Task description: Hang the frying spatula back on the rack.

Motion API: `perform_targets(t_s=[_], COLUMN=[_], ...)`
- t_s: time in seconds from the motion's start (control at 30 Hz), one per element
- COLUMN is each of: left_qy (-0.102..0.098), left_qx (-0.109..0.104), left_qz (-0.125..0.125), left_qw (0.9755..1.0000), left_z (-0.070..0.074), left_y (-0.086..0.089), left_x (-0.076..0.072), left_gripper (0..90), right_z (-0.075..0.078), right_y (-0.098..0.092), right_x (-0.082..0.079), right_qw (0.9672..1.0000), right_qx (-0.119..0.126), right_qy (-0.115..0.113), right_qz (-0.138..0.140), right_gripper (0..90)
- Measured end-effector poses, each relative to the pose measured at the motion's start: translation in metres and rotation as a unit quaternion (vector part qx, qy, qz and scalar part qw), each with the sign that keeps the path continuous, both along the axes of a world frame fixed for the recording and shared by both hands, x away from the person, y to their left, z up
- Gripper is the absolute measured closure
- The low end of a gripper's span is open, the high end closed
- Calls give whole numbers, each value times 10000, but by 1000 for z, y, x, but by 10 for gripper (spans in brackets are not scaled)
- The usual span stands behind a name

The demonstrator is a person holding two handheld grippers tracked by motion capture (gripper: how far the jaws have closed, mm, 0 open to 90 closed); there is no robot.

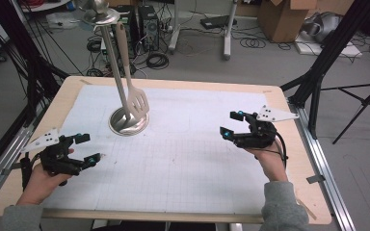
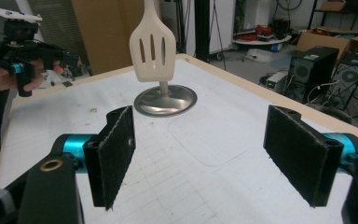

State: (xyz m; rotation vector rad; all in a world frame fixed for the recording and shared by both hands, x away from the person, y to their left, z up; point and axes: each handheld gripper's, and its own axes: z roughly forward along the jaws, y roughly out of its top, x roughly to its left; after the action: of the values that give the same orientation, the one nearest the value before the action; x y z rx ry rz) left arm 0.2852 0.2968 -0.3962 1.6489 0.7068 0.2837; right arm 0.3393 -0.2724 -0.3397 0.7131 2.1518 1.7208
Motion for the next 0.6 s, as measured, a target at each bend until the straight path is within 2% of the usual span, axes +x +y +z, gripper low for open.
perform_targets(t_s=[0.4, 0.6], left_qy=[5, -2], left_qx=[-4, -21], left_qz=[6, 7], left_qw=[10000, 10000], left_z=[0, 0], left_y=[2, 2], left_x=[0, 0], left_gripper=[25, 25], right_z=[-5, -6], right_y=[-7, -10], right_x=[-12, -18], right_qw=[9997, 9995], right_qx=[16, 151], right_qy=[-19, -110], right_qz=[-225, -248], right_gripper=[192, 192])
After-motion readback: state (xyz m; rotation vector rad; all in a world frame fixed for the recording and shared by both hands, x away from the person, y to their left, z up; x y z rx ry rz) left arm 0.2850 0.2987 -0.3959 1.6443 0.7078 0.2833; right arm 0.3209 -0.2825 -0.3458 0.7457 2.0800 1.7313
